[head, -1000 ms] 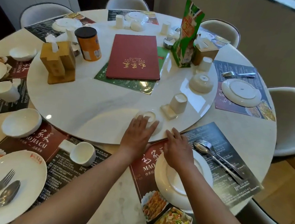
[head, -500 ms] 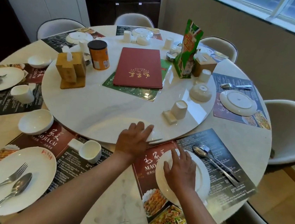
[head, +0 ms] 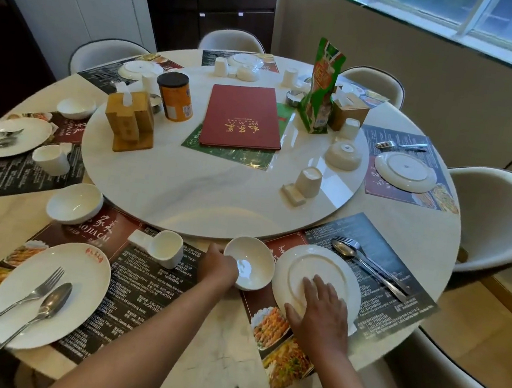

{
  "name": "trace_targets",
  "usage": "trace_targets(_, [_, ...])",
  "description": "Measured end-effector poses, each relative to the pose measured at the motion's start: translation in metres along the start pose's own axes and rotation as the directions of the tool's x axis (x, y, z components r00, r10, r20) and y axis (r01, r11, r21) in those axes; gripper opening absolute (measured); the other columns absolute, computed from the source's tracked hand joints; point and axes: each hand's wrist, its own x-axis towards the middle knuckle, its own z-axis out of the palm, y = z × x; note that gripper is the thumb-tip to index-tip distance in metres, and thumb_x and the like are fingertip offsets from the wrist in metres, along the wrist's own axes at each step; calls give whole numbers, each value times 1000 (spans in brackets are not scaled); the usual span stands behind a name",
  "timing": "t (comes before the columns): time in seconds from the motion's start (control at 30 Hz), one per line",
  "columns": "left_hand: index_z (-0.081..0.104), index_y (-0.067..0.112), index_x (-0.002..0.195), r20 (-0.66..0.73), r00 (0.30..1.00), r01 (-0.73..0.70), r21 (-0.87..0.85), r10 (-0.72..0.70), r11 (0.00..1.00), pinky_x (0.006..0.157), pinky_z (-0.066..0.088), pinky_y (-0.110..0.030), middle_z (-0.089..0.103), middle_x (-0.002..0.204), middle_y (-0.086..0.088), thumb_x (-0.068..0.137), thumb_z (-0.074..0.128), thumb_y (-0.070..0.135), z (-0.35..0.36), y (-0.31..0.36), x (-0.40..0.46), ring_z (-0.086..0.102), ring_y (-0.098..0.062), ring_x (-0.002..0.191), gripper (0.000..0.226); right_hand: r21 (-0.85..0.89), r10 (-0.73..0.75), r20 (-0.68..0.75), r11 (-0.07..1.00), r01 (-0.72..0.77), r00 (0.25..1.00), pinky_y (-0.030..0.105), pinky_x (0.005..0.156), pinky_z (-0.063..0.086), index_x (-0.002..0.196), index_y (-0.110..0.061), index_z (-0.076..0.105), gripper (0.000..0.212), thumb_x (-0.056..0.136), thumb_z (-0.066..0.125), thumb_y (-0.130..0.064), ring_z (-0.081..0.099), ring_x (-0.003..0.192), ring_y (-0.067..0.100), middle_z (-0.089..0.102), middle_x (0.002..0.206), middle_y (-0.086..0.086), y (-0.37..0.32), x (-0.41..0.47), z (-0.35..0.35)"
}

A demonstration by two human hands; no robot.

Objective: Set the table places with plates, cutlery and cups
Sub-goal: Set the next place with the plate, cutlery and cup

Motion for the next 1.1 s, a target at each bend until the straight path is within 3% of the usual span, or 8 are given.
trace_targets(0.17, [59,13,127,17,999,42,-16,-42,999,80,47,-32,65,125,-14,94,49,10,6,-3,1,61,-34,110,35,-24,-5,-7,1000,5,1000,49,121,18,156,-28,24,74,94,43,-64,17,152,24,20,166,-1,7,-12,0])
trace_targets(0.4, [63,16,121,3,1000,15,22,-15,1000,74,45,-31,66,122,-10,93,47,9,9,1,1,57,-28,95,33,-17,12,-19,1000,-13,1000,48,122,18,155,-30,25,74,92,45,-65,19,152,23,21,165,-3,11,-22,2])
trace_targets(0.7, [66,17,121,19,1000,-19,-11,19,1000,91,56,-41,66,124,-10,89,53,14,4,-3,0,63,-34,108,34,4,15,-19,1000,-15,1000,48,122,17,154,-30,25,72,93,46,-63,17,152,24,20,165,-3,8,-22,-2])
trace_targets(0.8, [59,19,130,-4,1000,-26,-4,26,1000,94,53,-40,65,129,-7,93,58,23,2,-4,-8,62,-31,112,38,5,13,-33,1000,-12,999,48,122,16,154,-29,26,72,93,46,-63,18,152,24,21,165,-2,8,-22,0])
trace_targets(0.9, [48,24,138,-125,987,-91,86,101,992,84,47,-35,54,136,-5,94,60,34,2,-13,-37,57,-27,117,47,11,14,-44,1000,-13,999,48,122,15,153,-29,27,72,92,47,-62,18,152,24,21,165,-2,10,-23,1])
trace_targets(0.97, [51,27,128,-181,894,-365,235,409,901,77,44,-31,54,125,0,93,61,33,4,-26,-62,55,-20,111,37,20,13,-44,1000,-12,999,48,121,17,152,-28,31,72,92,50,-61,21,150,25,26,163,-1,10,-23,1])
trace_targets(1.0, [54,28,121,-141,791,-541,293,595,789,75,45,-30,56,117,2,92,62,30,6,-31,-72,55,-17,105,30,40,15,-60,999,-13,998,49,120,20,150,-27,35,71,91,53,-60,25,148,25,31,160,0,11,-23,2])
trace_targets(1.1, [61,27,112,174,491,-838,364,854,407,74,51,-27,59,104,6,91,61,29,19,-43,-87,57,-14,93,22,128,69,-230,991,-40,971,52,111,35,139,-20,51,63,87,62,-53,44,135,28,52,142,6,20,-24,6])
